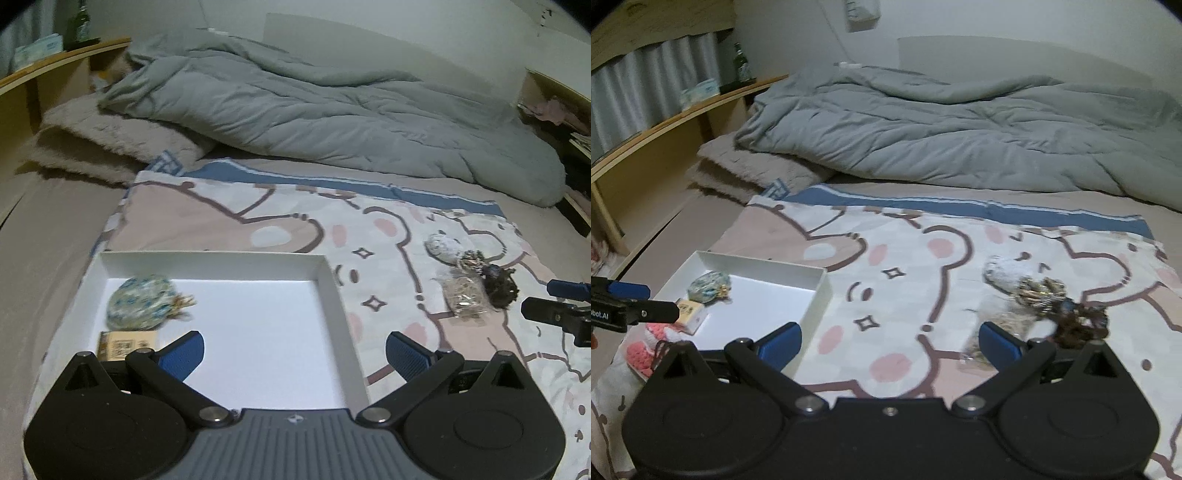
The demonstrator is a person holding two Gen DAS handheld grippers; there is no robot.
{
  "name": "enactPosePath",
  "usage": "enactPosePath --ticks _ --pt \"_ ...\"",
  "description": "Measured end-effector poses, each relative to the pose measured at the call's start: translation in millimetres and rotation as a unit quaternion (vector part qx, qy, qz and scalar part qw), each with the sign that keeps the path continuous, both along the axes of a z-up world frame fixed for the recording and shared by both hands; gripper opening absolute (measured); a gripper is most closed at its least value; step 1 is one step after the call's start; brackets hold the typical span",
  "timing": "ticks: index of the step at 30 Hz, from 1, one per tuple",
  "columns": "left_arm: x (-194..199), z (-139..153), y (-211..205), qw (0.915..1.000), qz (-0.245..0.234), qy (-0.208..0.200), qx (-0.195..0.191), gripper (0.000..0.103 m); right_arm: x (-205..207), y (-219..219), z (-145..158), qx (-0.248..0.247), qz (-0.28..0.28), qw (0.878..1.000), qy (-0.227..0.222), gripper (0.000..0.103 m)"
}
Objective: Organize objects
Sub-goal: 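Lift both open tools out of the box and move them toward the remaining items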
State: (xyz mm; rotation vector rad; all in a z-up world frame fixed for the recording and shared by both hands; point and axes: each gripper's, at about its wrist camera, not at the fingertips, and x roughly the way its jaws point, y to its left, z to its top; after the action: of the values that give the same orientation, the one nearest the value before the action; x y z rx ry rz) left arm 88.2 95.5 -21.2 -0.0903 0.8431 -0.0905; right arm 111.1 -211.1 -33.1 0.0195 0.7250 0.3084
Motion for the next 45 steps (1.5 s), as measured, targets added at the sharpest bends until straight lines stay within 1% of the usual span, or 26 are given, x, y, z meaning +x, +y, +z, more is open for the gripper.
enactPosePath --ticks 9,15,25,31,36,39,41,45 --pt "18.9 -2.0 -46.6 0.9993 -0.038 -0.001 -0.005 0.103 -7.1 -45.9 -3.0 -0.007 -0.042 0.999 -0.002 0.103" --pt "29.6 -3.2 -74.6 0.9986 -0.051 -0.003 -0.011 0.103 -10.9 -75.9 -7.6 -0.006 -0.067 0.998 0.0 0.103" --pt "48.4 -10.3 -119.6 0.9972 -0.071 -0.008 -0.024 0.103 -7.9 -118.8 -12.9 0.01 -0.118 0.993 -0.004 0.103" --pt "56.9 -19.3 -145.4 0.9963 -0.082 -0.005 -0.025 0.103 1.4 -143.9 -20.8 0.018 -0.161 0.987 0.0 0.103" --pt "63.8 -23.6 -163.0 0.9946 -0.097 -0.006 -0.038 0.103 14.6 -161.8 -32.4 0.022 -0.193 0.981 0.013 0.103" --pt "69.1 -26.5 -171.1 0.9945 -0.096 -0.012 -0.041 0.103 23.9 -169.9 -37.8 0.032 -0.202 0.979 0.019 0.103" --pt "74.7 -29.0 -177.0 0.9951 -0.09 -0.011 -0.039 0.103 29.6 -173.2 -40.1 0.036 -0.204 0.978 0.023 0.103" --pt "90.0 -29.3 -193.8 0.995 -0.094 -0.014 -0.03 0.103 41.1 -178.2 -43.9 0.05 -0.215 0.975 0.028 0.103"
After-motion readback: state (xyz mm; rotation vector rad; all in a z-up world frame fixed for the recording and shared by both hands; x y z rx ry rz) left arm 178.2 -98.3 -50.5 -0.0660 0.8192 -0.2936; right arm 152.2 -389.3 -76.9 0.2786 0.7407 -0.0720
